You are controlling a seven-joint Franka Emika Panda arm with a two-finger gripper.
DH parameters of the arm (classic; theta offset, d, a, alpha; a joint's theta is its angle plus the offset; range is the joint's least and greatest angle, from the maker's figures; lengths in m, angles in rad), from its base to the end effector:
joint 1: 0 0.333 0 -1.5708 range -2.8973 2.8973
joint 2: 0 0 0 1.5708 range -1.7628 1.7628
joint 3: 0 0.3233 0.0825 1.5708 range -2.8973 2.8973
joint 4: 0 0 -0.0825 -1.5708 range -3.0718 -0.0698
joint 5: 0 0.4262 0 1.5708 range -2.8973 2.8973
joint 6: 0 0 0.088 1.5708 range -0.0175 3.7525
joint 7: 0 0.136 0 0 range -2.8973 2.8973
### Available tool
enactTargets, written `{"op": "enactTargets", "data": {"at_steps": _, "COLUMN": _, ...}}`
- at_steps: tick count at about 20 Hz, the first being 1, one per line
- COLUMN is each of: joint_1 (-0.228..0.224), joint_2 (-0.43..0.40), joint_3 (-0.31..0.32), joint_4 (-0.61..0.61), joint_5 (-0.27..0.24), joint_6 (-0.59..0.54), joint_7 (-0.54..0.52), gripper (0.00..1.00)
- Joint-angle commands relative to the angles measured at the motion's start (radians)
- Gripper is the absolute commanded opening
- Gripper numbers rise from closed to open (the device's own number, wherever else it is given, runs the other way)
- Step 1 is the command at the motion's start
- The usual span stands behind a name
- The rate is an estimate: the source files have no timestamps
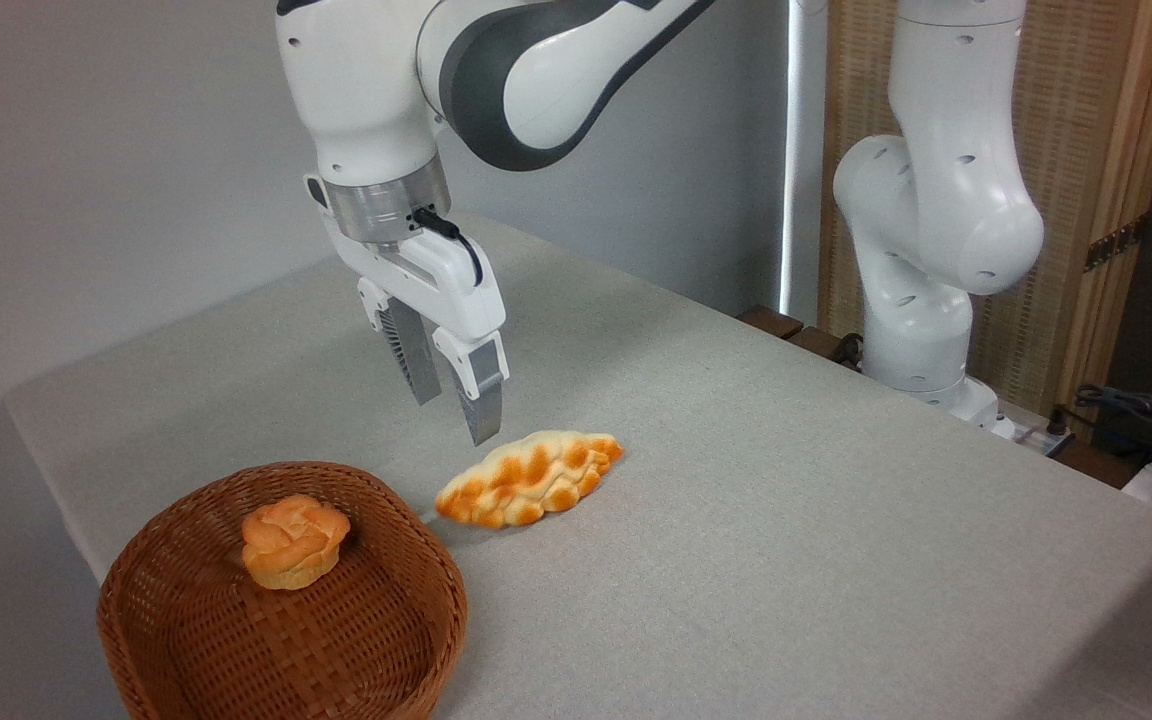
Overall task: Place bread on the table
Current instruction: 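Open the gripper to release the croissant and raise it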
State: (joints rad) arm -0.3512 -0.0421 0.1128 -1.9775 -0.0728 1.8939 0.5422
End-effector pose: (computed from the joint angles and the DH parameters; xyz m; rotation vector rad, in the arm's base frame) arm 0.5608 -0.1434 0.4452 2.8462 -1.1306 -0.0463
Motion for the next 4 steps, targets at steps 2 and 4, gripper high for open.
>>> {"op": "enactTargets", "data": {"at_steps": 2, "joint_1": -0.008, "joint_2": -0.022, "joint_3": 0.018, "joint_4": 0.0, "joint_5": 0.004, "joint_6": 0.08, "joint_7": -0.002, "gripper": 1.0}}
{"op": "enactTargets", "data": {"at_steps": 4, "joint_1": 0.0, "joint_2": -0.022, "joint_3": 0.021, "joint_4": 0.009, "joint_5": 0.004, "joint_6": 0.094, "joint_7": 0.004, "gripper": 1.0}}
